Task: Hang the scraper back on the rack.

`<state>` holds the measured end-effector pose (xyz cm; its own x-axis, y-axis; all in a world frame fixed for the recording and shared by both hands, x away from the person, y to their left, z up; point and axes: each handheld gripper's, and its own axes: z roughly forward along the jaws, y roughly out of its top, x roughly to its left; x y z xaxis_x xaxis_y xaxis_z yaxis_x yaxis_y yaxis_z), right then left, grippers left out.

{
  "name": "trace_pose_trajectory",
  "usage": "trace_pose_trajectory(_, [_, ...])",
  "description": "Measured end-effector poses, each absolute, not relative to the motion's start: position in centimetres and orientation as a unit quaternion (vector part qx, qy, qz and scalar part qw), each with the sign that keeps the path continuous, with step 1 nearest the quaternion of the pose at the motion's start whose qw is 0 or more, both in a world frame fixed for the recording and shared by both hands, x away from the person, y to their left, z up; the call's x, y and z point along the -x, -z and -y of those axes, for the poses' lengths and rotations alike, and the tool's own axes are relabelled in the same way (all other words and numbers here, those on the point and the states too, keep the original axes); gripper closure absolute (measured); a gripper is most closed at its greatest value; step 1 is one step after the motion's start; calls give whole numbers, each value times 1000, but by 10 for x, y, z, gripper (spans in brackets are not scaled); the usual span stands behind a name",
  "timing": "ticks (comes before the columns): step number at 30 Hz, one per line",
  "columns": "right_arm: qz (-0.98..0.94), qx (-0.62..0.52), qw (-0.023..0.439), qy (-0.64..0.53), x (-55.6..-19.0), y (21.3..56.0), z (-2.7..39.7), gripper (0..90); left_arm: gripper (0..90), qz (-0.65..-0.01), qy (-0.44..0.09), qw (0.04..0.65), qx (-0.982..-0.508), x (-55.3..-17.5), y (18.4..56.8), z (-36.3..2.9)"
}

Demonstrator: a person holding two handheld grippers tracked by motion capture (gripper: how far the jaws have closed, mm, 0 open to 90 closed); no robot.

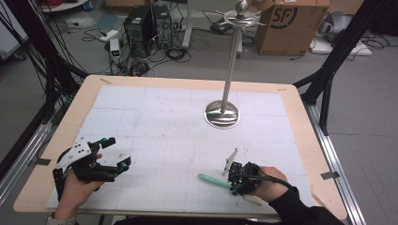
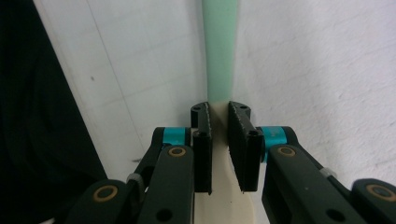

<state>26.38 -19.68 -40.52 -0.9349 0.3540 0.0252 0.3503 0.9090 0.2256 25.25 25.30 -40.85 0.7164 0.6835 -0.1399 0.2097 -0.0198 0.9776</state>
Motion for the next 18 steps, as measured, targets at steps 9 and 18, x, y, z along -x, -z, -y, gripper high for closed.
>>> trace_pose_trajectory(9, [-953, -219, 24, -210, -265, 389, 220, 802, 17, -324, -191, 621, -688, -252, 408, -253])
trace_pose_trajectory(18, [-917, -248, 36, -311, -268, 377, 244, 802, 17, -323, -198, 623, -684, -252, 408, -253])
